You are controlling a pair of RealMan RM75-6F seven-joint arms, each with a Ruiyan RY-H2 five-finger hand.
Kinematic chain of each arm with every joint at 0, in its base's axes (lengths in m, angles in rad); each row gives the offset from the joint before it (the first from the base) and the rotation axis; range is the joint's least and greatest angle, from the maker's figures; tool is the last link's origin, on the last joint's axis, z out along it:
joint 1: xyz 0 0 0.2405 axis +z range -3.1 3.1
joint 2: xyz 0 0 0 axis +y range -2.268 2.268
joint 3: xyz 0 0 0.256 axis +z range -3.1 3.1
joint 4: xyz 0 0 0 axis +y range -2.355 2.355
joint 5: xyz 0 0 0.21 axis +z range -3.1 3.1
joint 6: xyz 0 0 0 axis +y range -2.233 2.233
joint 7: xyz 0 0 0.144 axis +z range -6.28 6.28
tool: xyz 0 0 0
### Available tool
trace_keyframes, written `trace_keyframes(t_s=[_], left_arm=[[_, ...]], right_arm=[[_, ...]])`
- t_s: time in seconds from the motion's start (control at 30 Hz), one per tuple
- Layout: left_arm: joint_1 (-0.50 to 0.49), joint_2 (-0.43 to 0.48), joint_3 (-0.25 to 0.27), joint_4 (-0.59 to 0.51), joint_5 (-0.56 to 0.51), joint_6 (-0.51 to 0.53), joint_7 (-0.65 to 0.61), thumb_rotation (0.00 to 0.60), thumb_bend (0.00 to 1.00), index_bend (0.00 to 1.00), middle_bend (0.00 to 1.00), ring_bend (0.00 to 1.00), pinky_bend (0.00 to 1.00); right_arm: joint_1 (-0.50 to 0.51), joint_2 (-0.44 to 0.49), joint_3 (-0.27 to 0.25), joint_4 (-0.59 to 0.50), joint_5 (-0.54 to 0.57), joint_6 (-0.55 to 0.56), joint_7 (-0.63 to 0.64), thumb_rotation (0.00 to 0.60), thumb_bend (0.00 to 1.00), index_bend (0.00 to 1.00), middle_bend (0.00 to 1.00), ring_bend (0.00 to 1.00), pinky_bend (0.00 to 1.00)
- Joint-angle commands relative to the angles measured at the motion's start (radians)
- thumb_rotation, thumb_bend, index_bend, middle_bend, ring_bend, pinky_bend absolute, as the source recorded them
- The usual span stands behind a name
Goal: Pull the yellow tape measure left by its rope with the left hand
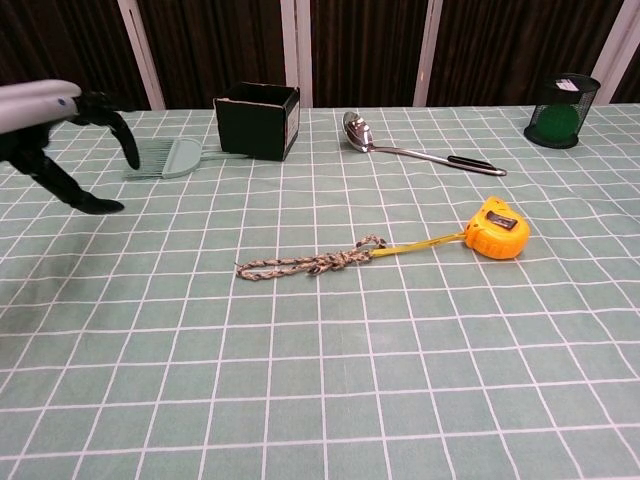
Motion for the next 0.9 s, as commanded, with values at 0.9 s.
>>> trace_keyframes(t_s=[0.9], left_arm=[[-0.191, -0.367, -0.016, 0.214, -0.195, 0.004, 0.149, 0.600, 0.40, 0.48, 0.01, 0.00, 0.00]], right_arm=[[0.001, 0.008, -0.002, -0.012, 0.004, -0.010, 0.021, 0.600, 0.12, 0.00, 0.00, 0.00, 0.00]])
